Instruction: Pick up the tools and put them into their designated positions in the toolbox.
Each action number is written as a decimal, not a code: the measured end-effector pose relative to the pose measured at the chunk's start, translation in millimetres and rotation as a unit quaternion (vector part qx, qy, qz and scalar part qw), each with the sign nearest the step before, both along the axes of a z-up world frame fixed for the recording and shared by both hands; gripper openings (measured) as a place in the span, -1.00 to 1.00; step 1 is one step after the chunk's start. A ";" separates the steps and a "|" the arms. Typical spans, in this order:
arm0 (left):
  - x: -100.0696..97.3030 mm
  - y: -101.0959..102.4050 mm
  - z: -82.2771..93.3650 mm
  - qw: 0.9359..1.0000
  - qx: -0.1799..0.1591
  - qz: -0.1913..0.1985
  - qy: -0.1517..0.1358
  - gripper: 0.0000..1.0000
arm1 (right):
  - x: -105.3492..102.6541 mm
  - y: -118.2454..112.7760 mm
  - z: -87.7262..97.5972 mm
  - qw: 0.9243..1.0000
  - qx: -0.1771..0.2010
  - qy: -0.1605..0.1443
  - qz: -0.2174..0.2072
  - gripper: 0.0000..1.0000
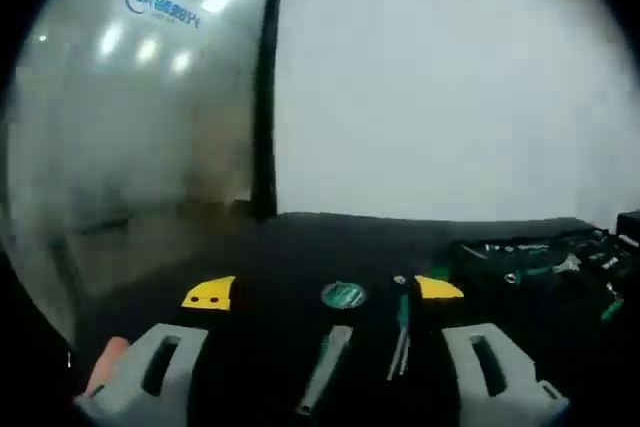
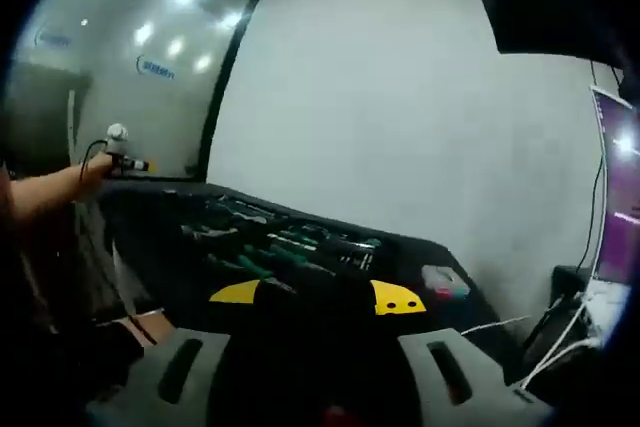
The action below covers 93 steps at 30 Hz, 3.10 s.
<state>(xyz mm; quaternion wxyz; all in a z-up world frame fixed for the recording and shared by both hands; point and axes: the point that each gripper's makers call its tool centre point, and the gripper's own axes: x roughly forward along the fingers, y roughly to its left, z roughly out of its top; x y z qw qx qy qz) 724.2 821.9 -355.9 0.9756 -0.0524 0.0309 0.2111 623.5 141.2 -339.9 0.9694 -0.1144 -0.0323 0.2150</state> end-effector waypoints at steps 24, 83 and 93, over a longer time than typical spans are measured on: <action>101.8 -6.2 -94.9 0.983 -0.010 -0.012 0.181 -0.09 | 70.6 4.0 -11.1 0.997 0.059 -0.039 0.035 -0.26; 132.9 -412.2 -64.5 0.913 0.109 -0.348 0.183 -1.00 | 163.1 -12.9 -13.3 0.988 -0.081 -0.132 -0.031 -0.50; 98.6 -396.3 -58.9 0.936 0.123 -0.279 0.178 -1.00 | 163.7 -16.4 -10.2 0.989 -0.060 -0.130 -0.033 -0.50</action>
